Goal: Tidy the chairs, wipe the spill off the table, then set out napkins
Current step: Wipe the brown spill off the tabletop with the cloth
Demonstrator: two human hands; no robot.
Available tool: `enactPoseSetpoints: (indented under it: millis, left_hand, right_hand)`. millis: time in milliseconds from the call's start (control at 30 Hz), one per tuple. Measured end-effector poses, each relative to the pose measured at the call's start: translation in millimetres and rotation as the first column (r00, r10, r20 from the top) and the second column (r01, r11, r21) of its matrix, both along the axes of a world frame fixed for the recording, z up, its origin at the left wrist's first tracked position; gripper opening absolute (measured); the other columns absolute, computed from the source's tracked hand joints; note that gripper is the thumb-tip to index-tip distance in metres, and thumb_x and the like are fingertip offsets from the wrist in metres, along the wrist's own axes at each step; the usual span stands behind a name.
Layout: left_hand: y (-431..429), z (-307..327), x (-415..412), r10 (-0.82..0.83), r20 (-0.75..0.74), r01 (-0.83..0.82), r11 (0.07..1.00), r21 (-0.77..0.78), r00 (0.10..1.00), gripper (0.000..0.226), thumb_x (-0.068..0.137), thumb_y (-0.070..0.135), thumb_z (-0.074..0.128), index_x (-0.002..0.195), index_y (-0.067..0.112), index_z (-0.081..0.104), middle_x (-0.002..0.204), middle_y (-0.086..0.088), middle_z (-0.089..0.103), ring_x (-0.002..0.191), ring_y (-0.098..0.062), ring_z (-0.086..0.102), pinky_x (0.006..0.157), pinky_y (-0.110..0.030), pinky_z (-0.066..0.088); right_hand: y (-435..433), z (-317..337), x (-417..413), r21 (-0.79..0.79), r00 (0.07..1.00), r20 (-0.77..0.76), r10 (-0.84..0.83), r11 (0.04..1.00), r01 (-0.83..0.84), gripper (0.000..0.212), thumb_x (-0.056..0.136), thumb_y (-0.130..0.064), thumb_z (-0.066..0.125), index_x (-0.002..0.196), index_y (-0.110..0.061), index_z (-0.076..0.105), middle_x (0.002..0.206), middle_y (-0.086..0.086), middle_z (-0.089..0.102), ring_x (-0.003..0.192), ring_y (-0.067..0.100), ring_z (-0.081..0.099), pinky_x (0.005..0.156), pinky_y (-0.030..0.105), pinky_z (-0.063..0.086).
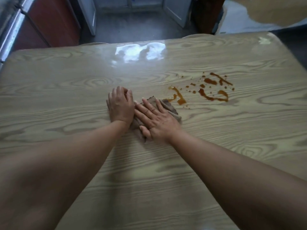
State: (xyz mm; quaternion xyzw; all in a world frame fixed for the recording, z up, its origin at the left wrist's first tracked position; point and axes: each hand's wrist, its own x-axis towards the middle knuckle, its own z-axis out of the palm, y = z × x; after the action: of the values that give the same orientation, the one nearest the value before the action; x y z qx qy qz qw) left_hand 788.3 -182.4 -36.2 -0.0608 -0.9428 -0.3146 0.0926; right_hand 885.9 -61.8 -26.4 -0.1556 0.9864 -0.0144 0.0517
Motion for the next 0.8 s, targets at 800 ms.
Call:
enactPoseSetpoints:
  millis: [800]
  left_hand:
    - [10, -5, 4, -0.042, -0.132, -0.002, 0.948, -0.32, 0.99, 0.025, 0.089, 0.038, 0.043, 0.087, 0.017, 0.056, 0.093, -0.01, 0.056, 0.089, -0.033, 0.053, 0.077, -0.043, 0.042]
  right_hand:
    - [79, 4, -137, 0.083, 0.897, 0.086, -0.434, 0.9, 0.428, 0.066, 0.098, -0.049, 0.013, 0.154, -0.023, -0.01, 0.161, 0.001, -0.018, 0.146, 0.028, -0.023, 0.116, 0.054, -0.01]
